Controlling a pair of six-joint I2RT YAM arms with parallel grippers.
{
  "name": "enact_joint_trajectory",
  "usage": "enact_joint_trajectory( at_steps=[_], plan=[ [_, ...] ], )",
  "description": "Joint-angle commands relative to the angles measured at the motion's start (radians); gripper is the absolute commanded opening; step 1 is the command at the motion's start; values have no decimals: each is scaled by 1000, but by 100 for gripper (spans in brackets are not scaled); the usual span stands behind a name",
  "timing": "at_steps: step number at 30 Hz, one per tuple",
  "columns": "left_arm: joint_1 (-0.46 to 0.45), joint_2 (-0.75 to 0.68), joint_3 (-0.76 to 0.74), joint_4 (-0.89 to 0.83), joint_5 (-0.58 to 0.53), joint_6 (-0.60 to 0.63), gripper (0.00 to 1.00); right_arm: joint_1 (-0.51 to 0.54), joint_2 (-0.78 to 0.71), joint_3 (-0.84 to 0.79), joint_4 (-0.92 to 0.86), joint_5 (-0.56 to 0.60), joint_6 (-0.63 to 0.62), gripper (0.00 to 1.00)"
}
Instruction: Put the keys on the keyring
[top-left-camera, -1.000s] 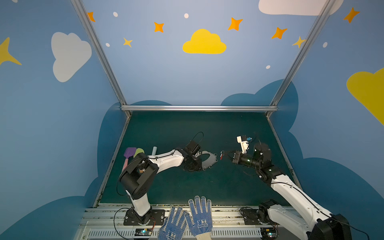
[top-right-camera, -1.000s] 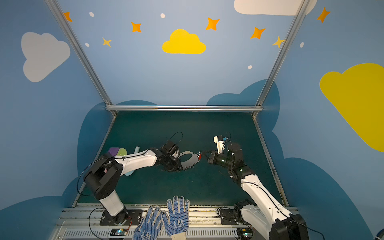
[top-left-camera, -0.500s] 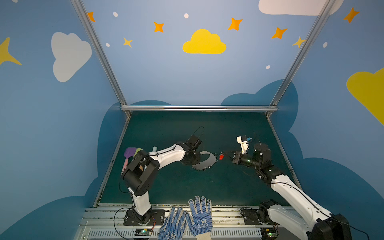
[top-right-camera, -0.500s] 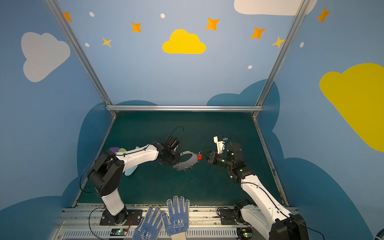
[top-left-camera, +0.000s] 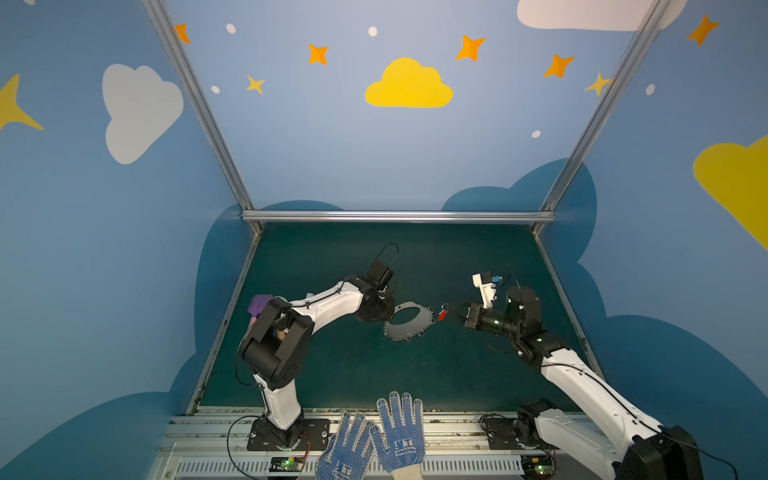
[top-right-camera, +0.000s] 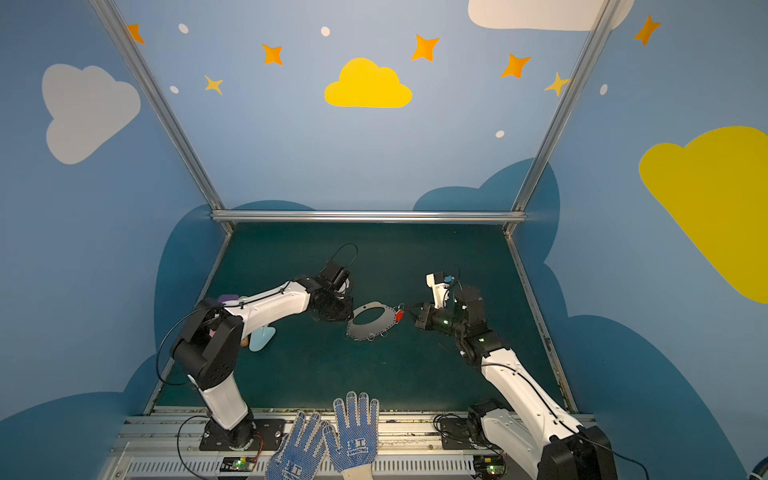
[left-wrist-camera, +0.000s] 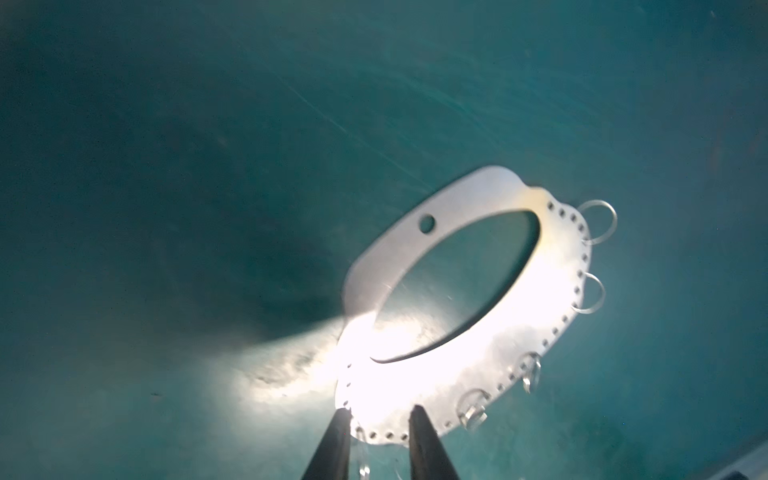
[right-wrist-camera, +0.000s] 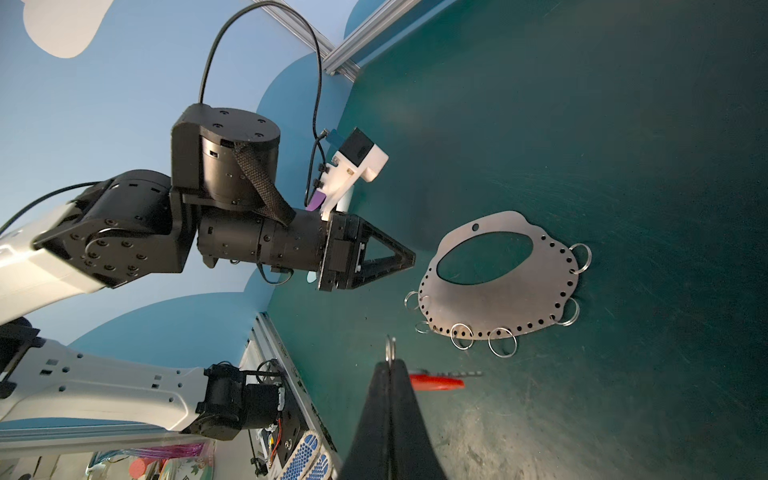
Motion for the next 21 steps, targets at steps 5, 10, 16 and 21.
enact_joint_trajectory(
  at_steps=[5,10,16,21],
  plan=[
    [-74,-40,-65,-14,61,-26,34,0,12,19,0,8,-17,0],
    [-92,-18,-82,-2,41,-50,39,7,27,23,7,-16,-34,0],
    [-94,-9,-96,45,33,-90,47,75,-26,12,-18,94,-142,0],
    [-94,-22,-115,97,39,-116,50,144,-164,-94,133,244,-206,0]
  ],
)
